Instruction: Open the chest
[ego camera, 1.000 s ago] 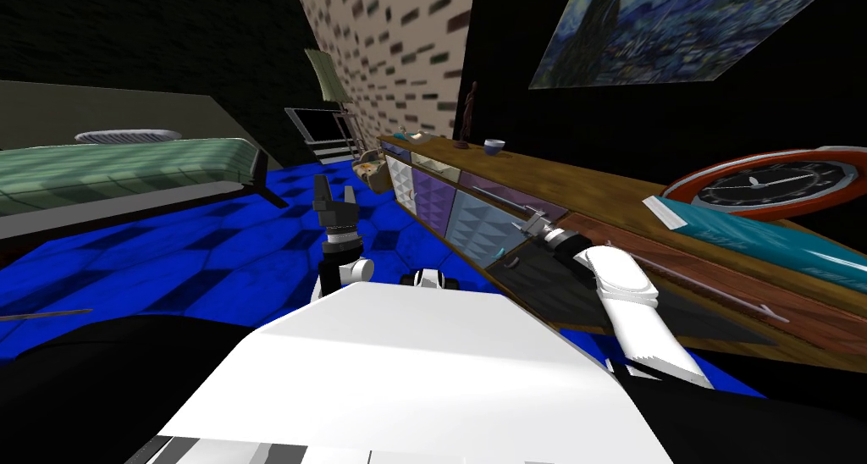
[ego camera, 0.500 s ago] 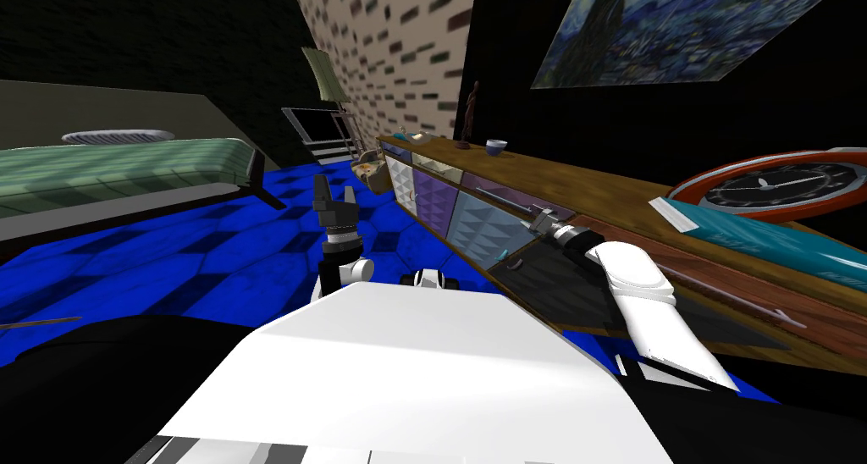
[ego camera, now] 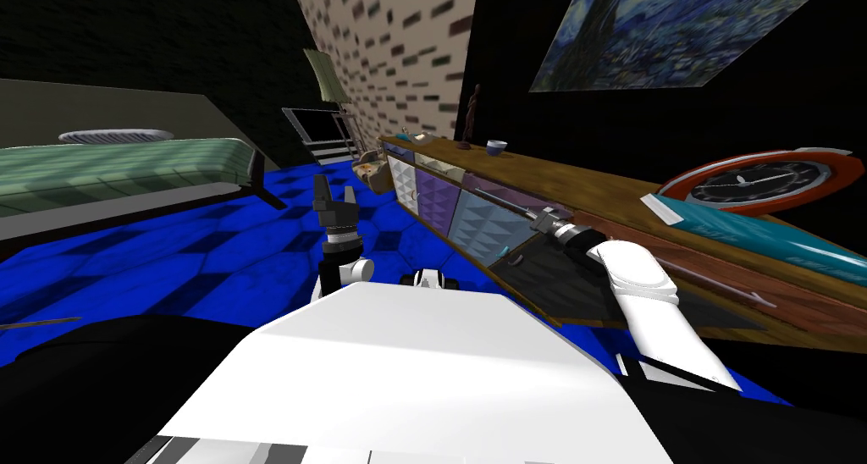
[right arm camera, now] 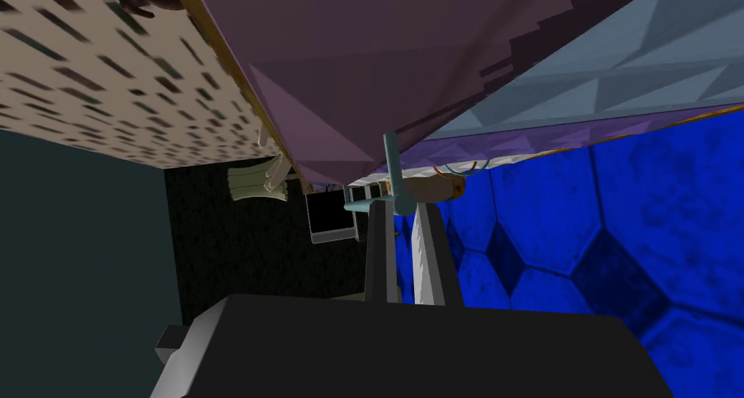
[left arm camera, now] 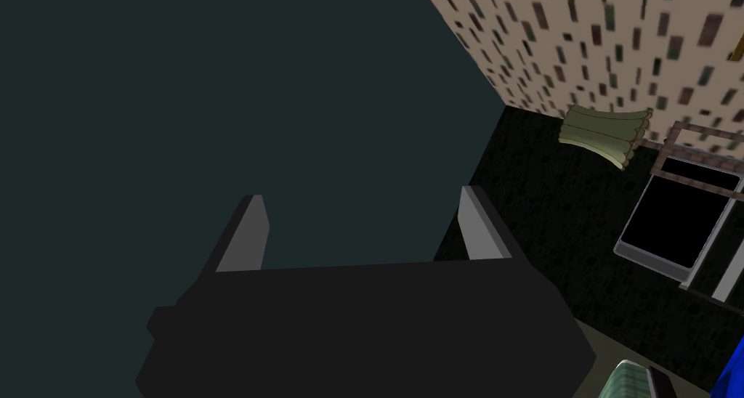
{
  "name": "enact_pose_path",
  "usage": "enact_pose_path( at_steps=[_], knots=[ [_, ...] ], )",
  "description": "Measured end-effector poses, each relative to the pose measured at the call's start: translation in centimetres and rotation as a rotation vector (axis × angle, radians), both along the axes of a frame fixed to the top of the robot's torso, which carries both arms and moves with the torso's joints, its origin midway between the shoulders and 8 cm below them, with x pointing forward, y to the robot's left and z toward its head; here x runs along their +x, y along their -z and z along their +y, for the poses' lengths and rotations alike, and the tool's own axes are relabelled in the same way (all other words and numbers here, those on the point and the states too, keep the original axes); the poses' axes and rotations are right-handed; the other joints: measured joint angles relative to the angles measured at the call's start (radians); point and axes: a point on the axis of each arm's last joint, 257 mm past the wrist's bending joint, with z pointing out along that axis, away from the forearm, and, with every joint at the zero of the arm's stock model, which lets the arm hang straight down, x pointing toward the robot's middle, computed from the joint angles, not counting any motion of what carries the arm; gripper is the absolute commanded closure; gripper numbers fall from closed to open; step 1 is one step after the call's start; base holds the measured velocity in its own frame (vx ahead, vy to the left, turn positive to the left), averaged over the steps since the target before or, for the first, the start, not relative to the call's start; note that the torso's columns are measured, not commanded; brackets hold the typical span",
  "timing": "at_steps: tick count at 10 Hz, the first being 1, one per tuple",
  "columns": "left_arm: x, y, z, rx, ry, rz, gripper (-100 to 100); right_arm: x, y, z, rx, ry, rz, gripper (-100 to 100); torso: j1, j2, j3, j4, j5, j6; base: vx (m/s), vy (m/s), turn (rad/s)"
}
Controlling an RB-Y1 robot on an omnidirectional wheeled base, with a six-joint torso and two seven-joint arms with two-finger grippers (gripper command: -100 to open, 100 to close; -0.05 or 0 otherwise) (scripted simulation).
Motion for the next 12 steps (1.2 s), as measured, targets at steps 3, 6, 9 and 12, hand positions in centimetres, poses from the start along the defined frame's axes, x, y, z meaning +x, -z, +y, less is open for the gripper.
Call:
enact_pose_path(
  at_steps=[3, 6, 9, 12],
  knots=[
    [0.0, 0.0, 0.0, 0.000, 0.000, 0.000, 0, -0.3, 0.3, 0.4, 0.002, -0.009, 0.012, -100, -0.004, -0.005, -0.003, 0.002, 0.003, -0.002, -0.073, 0.085, -0.034],
    [0.0, 0.0, 0.0, 0.000, 0.000, 0.000, 0, 0.0, -2.6, -0.3, -0.002, -0.019, 0.009, -100, 0.002, -0.001, -0.002, 0.003, 0.004, -0.002, 0.024, 0.034, -0.035],
    [0.0, 0.0, 0.0, 0.000, 0.000, 0.000, 0, 0.0, -4.5, -0.4, -0.003, -0.027, 0.011, 0, 0.001, 0.002, 0.001, 0.004, 0.004, -0.002, 0.011, 0.020, -0.016],
    [0.0, 0.0, 0.0, 0.000, 0.000, 0.000, 0, 0.0, -4.5, -0.4, -0.003, -0.027, 0.011, 0, 0.001, 0.001, 0.000, 0.004, 0.004, -0.002, 0.000, 0.000, 0.000]
  ],
)
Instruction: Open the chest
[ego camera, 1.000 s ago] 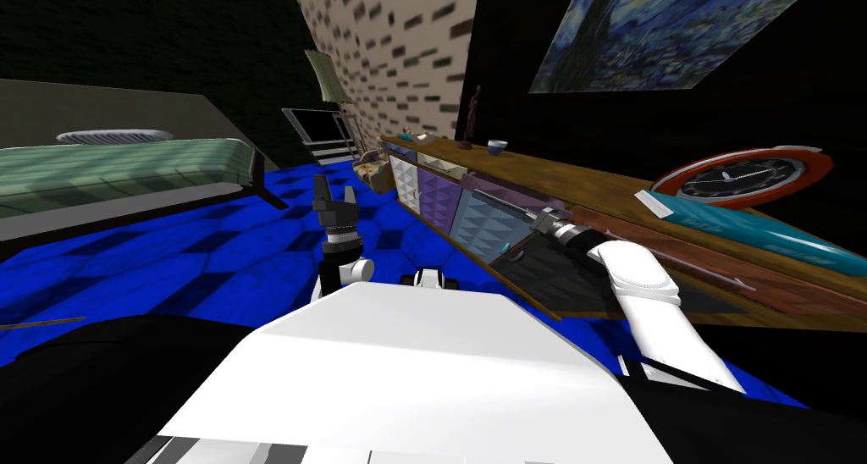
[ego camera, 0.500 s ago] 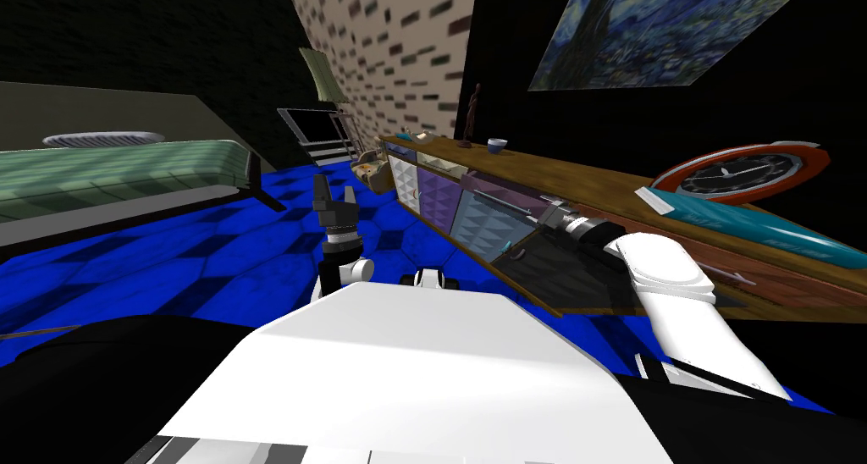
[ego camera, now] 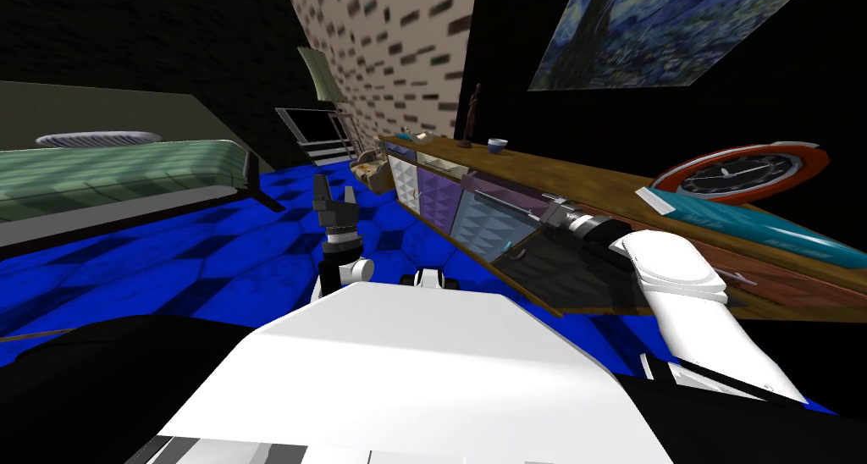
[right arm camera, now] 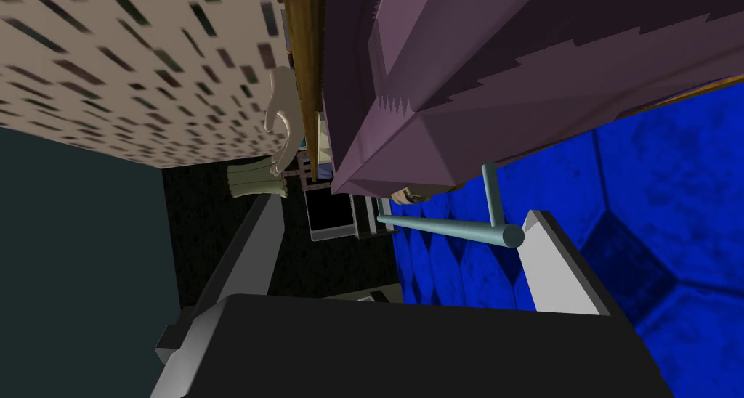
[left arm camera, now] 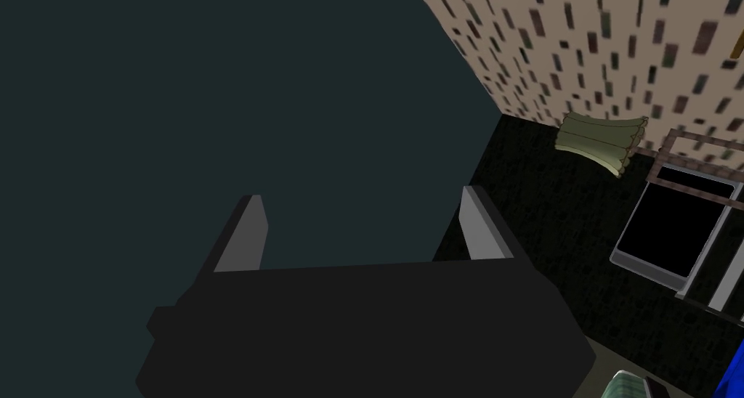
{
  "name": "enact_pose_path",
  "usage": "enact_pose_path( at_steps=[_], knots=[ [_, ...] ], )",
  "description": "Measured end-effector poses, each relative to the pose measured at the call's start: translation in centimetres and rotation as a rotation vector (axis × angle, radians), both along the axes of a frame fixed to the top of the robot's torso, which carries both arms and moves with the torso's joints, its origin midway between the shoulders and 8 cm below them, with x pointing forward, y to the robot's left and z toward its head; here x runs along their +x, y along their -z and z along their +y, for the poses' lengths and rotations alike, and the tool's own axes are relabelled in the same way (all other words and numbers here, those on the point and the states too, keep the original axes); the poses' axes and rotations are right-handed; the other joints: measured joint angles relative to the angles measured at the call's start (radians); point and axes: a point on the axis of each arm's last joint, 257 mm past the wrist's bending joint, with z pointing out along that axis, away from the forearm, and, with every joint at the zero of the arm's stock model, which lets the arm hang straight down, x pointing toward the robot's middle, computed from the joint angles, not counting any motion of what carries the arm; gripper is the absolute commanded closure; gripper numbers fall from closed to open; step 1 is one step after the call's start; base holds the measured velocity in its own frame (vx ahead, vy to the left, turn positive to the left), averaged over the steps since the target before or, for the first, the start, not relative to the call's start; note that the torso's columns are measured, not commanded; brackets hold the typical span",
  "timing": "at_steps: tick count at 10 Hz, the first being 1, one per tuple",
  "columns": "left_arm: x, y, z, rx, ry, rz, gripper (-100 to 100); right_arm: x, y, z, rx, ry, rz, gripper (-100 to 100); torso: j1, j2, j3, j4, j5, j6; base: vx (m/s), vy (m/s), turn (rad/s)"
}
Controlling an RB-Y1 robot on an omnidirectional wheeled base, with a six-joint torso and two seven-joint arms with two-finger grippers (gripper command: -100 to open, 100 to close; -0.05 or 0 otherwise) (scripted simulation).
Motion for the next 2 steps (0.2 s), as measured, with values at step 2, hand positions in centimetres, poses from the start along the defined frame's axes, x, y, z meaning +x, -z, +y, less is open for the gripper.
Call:
enact_pose_path(
  at_steps=[2],
  knots=[
    [0.00, 0.00, 0.00, 0.000, 0.000, 0.000, 0, 0.00, 0.00, 0.00, 0.000, 0.000, 0.000, 0, 0.001, 0.000, 0.000, 0.000, 0.000, 0.000, 0.000, 0.000, 0.000]
  ],
)
